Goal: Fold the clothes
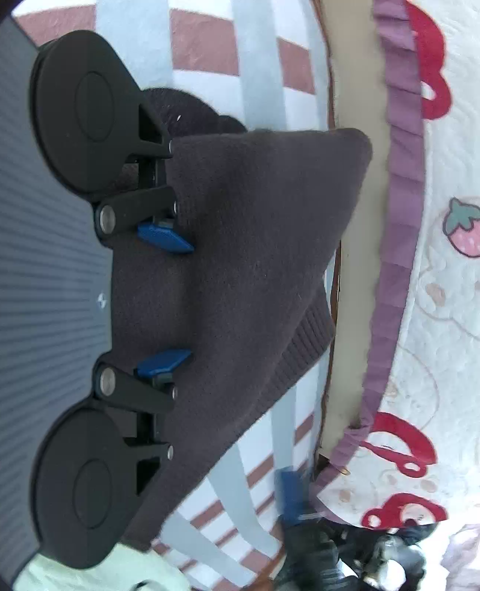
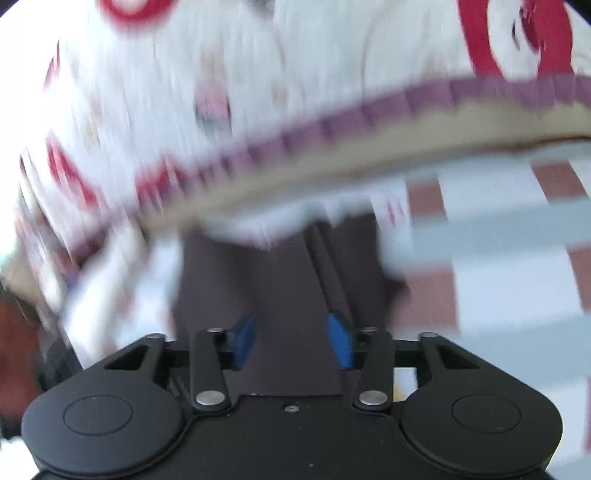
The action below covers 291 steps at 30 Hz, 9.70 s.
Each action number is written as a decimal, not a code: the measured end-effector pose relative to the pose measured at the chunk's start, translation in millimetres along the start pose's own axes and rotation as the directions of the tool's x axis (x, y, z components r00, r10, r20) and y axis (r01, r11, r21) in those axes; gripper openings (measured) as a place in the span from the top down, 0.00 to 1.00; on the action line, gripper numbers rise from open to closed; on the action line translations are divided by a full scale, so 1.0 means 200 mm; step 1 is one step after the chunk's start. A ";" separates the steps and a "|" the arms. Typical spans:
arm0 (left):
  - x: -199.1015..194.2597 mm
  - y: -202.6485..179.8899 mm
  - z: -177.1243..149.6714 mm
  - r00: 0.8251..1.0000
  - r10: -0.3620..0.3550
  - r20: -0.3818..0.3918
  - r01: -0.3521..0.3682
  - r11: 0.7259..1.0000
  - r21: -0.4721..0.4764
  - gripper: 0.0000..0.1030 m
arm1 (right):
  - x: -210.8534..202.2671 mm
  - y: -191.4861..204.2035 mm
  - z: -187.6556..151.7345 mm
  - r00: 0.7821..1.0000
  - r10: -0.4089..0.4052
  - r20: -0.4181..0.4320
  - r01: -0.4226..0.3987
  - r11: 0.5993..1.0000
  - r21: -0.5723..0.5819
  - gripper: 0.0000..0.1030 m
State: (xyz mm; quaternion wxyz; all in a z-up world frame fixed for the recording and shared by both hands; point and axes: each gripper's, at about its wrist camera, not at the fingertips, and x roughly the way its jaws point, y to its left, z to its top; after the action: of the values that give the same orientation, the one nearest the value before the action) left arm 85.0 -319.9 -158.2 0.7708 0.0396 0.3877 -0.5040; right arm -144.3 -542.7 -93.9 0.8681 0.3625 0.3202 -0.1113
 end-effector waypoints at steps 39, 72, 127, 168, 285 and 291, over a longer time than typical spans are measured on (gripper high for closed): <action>-0.04 0.35 0.02 0.998 0.057 0.033 -0.046 0.958 -0.282 0.46 | 0.41 -0.22 0.09 0.917 -0.390 0.087 0.397 0.914 -0.088 0.48; -0.05 0.42 -0.03 0.996 -0.076 -0.049 0.054 0.934 -0.352 0.47 | 0.86 0.15 0.21 0.810 -0.556 0.185 0.562 0.647 -0.516 1.00; 0.03 0.46 -0.11 0.983 -0.151 -0.101 0.083 0.868 -0.490 0.29 | 0.57 -0.35 -0.17 0.976 0.112 -0.189 -0.108 0.994 0.028 0.35; -0.24 0.05 0.05 0.977 0.194 0.087 -0.195 0.981 -0.001 0.64 | 0.27 0.45 -0.33 0.998 0.050 0.035 -0.029 0.895 -0.445 0.78; -1.62 1.77 -0.10 0.309 0.950 0.038 -0.904 0.306 -0.298 0.74 | 1.79 2.03 -0.80 0.700 0.553 -0.452 -0.550 0.821 0.153 0.41; -1.49 1.58 -0.05 0.616 0.766 0.184 -0.728 0.643 -0.237 0.55 | 1.69 1.83 -0.56 0.711 0.656 -0.252 -0.602 0.754 0.264 0.31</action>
State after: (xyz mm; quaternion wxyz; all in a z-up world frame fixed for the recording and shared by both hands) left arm 277.0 61.6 -79.1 0.9559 0.0756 0.2618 -0.1090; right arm 218.3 -190.6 -164.1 0.7548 0.5327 0.3073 0.2283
